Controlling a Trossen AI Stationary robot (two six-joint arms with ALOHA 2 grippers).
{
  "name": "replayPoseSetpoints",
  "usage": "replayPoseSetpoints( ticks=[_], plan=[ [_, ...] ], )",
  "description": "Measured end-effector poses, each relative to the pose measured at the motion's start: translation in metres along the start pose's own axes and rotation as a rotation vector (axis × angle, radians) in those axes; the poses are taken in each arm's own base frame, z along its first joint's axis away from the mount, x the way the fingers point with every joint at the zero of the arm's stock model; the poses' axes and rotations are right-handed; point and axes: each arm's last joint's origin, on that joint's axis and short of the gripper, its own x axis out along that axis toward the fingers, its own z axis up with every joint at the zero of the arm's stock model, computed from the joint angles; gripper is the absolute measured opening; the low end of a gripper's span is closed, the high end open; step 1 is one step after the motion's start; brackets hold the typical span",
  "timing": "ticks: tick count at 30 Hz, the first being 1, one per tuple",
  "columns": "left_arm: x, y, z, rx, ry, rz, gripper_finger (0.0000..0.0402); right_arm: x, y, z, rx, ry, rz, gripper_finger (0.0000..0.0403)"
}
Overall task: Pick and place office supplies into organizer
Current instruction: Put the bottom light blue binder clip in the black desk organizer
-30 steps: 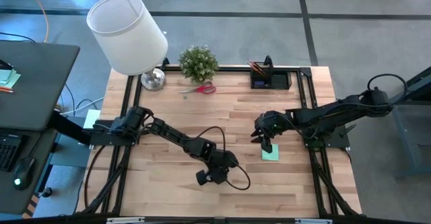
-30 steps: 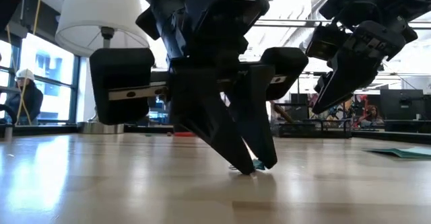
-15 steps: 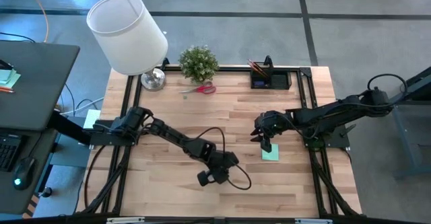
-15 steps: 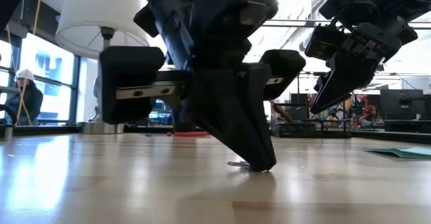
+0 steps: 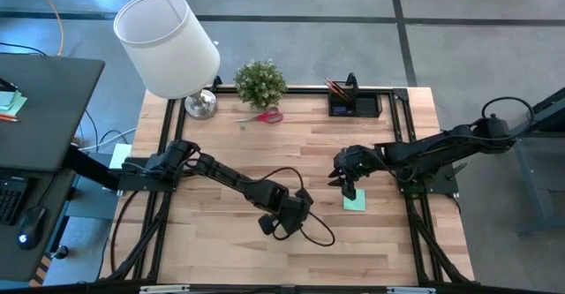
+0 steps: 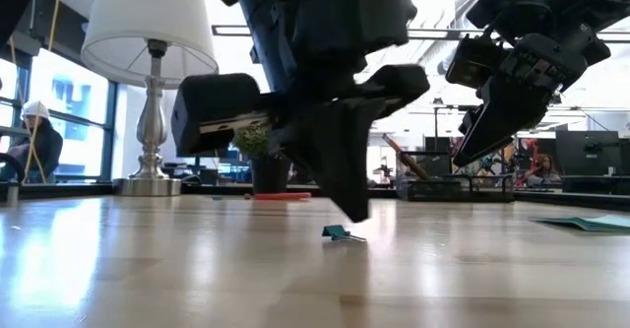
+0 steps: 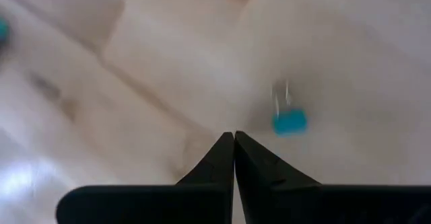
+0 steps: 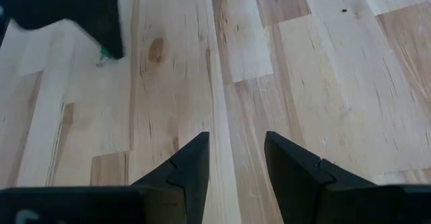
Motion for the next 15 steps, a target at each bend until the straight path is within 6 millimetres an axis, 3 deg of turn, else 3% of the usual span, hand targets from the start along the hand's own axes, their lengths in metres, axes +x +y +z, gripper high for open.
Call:
replayPoseSetpoints(
  ticks=[4,8,15],
  plan=[
    [-0.006,0.001,-0.001,-0.008,0.064,-0.015,0.0,0.0,0.0,0.0,0.003,0.001,0.001,0.0138],
    [-0.013,0.003,0.005,-0.053,0.019,-0.076,0.0013,0.0,0.0,0.0,-0.003,0.001,0.003,0.0138],
    [-0.023,0.004,0.009,-0.083,-0.088,-0.234,0.0096,0.0,0.0,0.0,-0.004,0.004,0.002,0.0138]
  ],
)
